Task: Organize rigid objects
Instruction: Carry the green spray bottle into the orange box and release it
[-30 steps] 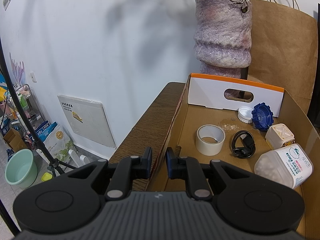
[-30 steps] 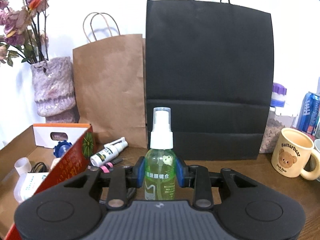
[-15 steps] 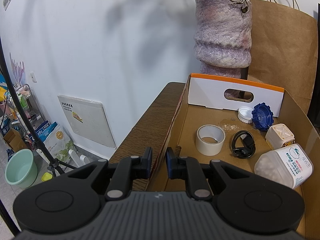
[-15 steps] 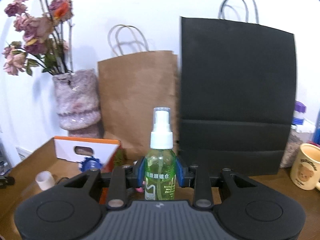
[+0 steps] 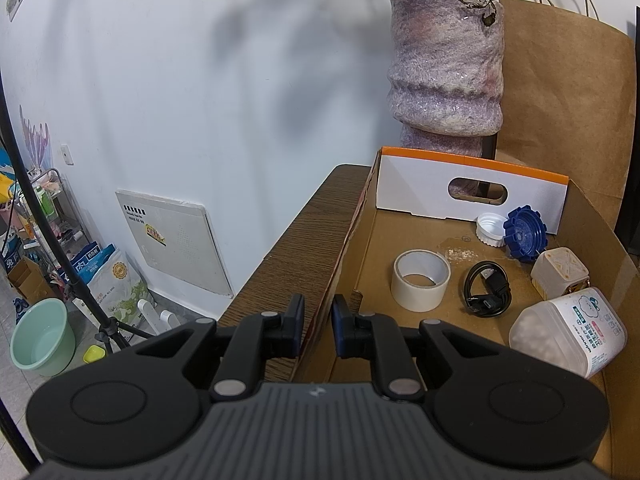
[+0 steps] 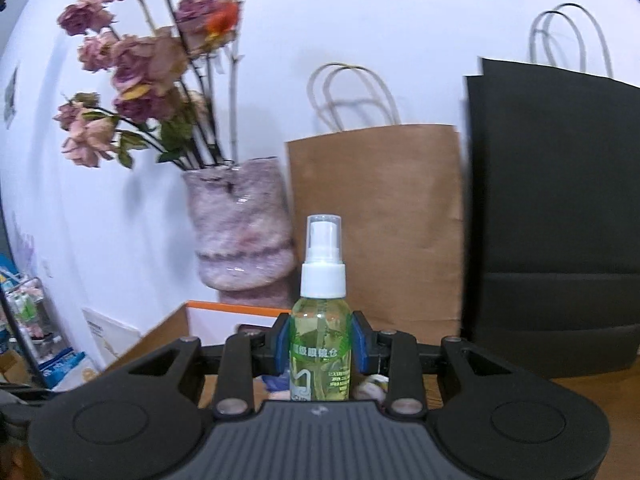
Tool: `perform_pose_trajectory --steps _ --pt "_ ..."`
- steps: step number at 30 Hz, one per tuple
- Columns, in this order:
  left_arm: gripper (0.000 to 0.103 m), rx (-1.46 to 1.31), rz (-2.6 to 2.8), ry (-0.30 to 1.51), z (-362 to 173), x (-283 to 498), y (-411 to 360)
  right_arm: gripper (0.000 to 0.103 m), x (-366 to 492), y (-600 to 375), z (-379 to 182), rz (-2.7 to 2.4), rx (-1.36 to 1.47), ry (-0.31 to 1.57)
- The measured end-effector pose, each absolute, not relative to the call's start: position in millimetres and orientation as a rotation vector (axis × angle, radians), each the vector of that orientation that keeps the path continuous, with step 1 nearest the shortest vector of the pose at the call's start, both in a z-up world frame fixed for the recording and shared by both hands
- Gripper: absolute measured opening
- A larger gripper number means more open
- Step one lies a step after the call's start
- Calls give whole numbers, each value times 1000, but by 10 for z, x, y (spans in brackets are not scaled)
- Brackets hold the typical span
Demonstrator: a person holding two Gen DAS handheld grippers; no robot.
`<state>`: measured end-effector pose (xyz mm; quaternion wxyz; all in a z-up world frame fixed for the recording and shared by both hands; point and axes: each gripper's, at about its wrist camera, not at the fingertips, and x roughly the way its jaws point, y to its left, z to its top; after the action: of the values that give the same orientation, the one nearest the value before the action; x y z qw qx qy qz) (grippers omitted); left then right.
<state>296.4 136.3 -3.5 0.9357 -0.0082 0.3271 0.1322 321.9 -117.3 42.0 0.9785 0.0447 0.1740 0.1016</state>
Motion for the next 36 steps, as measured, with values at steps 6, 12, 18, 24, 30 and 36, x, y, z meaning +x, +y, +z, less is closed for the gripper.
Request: perform_pose_trajectory --steps 6,12,18,24,30,36 --pt "16 -15 271 668 -33 2963 1362 30 3286 -860 454 276 72 364" --pt "15 -16 270 668 -34 2964 1363 30 3352 -585 442 344 27 386" --pt "15 -13 270 666 -25 2966 1369 30 3403 -398 353 380 -19 431" --pt "15 -12 270 666 -19 2965 1373 30 3412 -416 349 377 -9 435" --pt "15 -11 270 665 -21 2963 1368 37 3419 -456 352 394 17 432" --pt "15 -11 271 664 -31 2960 1366 91 3380 -472 380 382 12 400"
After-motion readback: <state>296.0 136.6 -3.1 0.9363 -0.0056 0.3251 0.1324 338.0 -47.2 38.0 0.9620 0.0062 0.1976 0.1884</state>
